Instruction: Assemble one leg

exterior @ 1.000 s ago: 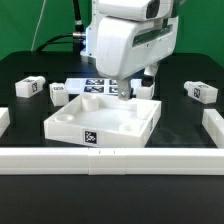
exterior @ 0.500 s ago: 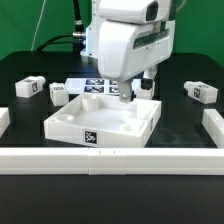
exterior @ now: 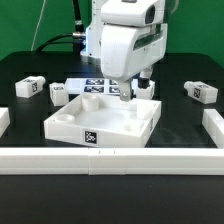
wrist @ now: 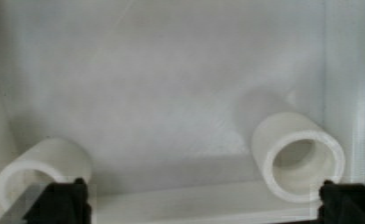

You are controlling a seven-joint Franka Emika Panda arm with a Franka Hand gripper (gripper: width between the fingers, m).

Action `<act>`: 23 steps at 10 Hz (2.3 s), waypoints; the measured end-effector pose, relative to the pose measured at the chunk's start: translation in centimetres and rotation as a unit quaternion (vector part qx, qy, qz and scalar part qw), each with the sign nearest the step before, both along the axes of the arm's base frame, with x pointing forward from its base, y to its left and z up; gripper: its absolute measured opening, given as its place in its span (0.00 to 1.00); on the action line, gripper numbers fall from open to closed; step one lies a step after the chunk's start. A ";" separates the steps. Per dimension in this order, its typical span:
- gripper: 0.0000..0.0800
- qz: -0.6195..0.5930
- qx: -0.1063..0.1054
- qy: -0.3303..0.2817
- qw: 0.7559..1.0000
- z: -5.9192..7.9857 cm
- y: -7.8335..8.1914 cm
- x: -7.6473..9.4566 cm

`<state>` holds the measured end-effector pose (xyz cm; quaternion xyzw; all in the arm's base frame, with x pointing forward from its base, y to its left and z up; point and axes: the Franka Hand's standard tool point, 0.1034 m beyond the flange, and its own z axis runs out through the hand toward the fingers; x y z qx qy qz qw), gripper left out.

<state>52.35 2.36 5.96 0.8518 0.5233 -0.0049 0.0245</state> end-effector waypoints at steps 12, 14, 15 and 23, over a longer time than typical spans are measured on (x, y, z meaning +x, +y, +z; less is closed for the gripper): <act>0.81 0.022 0.009 0.041 0.999 -4.7 -0.9 -5.9; 0.66 0.022 0.009 0.041 0.999 -4.7 -0.9 -6.0; 0.49 0.022 0.009 0.041 0.999 -4.7 -0.9 -6.0; 0.07 0.022 0.009 0.041 0.999 -4.7 -0.9 -5.9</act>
Offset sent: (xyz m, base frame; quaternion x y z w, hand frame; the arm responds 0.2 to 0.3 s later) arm -0.0562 -0.0082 -0.0201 0.0421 0.0345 -0.0455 0.9975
